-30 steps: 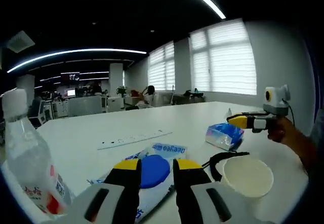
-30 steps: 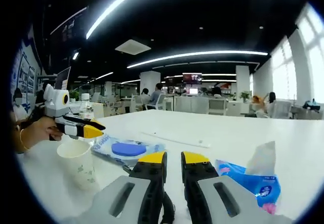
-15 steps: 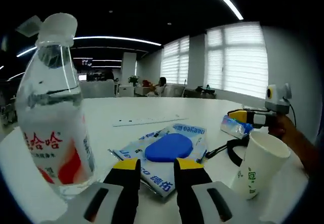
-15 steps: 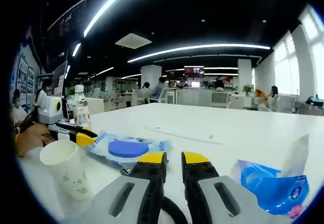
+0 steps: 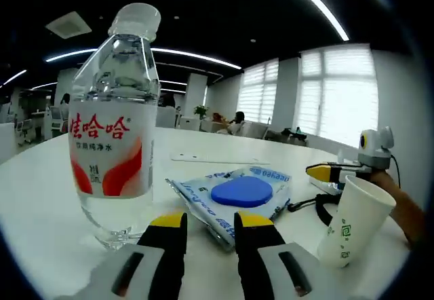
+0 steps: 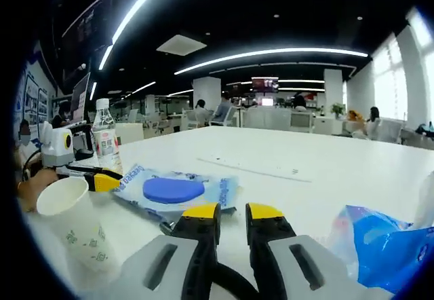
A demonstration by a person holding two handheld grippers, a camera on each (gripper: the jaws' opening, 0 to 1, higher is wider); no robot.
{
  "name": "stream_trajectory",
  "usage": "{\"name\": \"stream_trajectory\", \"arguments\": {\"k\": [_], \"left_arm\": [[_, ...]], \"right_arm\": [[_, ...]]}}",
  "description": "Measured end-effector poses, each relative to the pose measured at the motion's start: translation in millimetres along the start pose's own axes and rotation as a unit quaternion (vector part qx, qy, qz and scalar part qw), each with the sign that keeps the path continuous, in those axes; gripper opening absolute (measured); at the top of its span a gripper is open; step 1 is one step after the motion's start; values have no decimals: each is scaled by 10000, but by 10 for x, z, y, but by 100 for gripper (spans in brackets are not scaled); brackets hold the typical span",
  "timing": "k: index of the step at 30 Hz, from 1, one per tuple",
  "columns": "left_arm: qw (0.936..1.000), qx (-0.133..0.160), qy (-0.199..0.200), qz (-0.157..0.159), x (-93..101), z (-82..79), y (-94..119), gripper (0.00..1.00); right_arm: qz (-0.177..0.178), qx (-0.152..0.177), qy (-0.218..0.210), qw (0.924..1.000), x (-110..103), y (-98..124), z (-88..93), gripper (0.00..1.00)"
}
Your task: Arrange the tabletop items into an orderly group along one side of the table until the central work area is clear of visible clutter.
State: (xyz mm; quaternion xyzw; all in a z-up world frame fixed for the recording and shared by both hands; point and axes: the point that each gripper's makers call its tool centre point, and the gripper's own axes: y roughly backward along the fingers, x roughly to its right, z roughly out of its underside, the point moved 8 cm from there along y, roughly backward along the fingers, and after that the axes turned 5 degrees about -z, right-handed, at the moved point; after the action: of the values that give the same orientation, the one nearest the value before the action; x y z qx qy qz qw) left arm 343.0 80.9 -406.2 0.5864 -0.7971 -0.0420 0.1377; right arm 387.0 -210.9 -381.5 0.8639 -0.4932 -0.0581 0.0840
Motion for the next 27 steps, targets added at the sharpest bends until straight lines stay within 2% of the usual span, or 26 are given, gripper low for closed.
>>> {"name": "stream_trajectory", "arguments": {"k": [4, 9, 11, 12, 16, 23, 25, 26, 27], "left_arm": [[9992, -201, 359, 20, -68, 33, -41, 27], [9991, -165, 385, 41, -44, 12, -54, 27], [9987, -168, 485, 76, -46, 4, -67, 27], [9976, -172, 657, 123, -50, -5, -75, 27], [9963, -183, 815, 190, -43, -14, -95, 27], [9964, -213, 772, 291, -72, -35, -226, 27], [9954, -176, 830, 444, -59, -37, -272, 27], [9954, -208, 776, 524, -54, -27, -302, 28], [9969, -220, 592, 476, -53, -29, -331, 28]], "right_arm": [[-47, -64, -94, 9999, -16, -104, 9, 16], [-138, -88, -262, 9995, -23, -211, 18, 21], [-142, -87, -276, 9995, -20, -242, 24, 22], [-150, -90, -292, 9994, -18, -258, 31, 23], [-226, -125, -447, 9987, -7, -333, 63, 25], [-203, -229, -587, 9978, 30, -457, 96, 25], [-255, -257, -626, 9974, 14, -498, 130, 24], [-288, -250, -612, 9974, 6, -507, 140, 22], [-313, -245, -601, 9974, -4, -516, 156, 21]]}}
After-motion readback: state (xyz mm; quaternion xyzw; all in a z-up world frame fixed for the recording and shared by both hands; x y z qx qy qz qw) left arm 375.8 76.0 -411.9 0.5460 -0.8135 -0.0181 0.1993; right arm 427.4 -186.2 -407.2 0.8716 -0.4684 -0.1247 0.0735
